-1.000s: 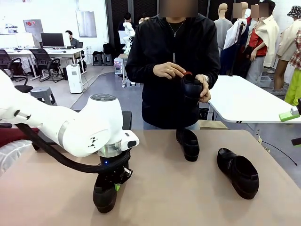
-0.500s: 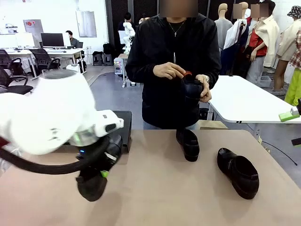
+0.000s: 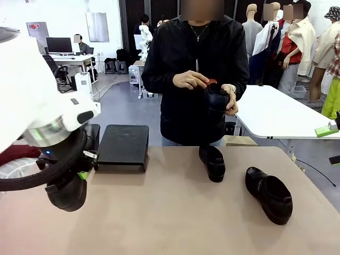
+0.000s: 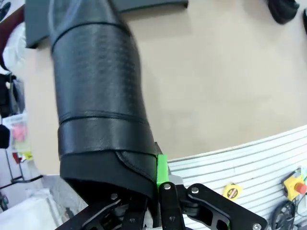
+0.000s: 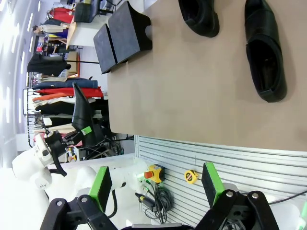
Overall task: Organize the shoes by placing them on the stand.
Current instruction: Place the Shoe from the middle of the table onto the Shoes Stand.
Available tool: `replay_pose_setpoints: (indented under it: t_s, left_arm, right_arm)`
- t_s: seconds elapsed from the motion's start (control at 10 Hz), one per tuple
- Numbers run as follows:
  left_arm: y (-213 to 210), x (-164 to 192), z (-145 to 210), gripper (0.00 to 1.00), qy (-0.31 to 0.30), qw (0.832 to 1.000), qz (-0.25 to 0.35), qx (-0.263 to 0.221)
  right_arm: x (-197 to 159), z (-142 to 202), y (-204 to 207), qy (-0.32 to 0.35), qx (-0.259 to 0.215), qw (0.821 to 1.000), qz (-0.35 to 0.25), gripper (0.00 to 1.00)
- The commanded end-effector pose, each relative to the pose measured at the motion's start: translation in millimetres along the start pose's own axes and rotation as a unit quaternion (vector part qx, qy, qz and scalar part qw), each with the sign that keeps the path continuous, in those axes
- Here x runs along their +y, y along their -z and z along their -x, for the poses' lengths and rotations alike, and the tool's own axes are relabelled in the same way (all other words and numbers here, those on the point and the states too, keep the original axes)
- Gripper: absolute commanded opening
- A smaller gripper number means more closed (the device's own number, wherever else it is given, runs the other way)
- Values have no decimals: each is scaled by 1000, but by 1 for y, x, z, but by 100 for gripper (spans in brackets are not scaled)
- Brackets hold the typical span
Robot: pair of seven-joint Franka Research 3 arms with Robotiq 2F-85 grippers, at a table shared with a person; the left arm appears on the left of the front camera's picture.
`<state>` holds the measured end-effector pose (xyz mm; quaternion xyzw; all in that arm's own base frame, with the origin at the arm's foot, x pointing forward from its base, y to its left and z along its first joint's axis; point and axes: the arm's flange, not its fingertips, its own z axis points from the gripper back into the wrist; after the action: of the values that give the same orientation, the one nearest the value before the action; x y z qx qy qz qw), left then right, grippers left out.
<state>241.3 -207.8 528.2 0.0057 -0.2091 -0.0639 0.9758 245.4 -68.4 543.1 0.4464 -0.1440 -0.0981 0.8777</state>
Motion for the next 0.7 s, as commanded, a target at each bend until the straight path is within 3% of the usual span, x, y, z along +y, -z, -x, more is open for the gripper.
replay_pose_setpoints:
  t_s: [0.0, 0.4, 0.6]
  left_arm:
    - [17, -13, -9, 0, 34, 999, 25, 7]
    - [24, -17, -4, 0, 29, 999, 15, 16]
    - [12, 51, -56, 0, 14, 997, 56, -50]
  right_arm:
    - [4, -2, -1, -4, -3, 1000, -16, 100]
    - [4, -2, -1, -4, -3, 1000, -16, 100]
    - [4, -2, -1, -4, -3, 1000, -16, 100]
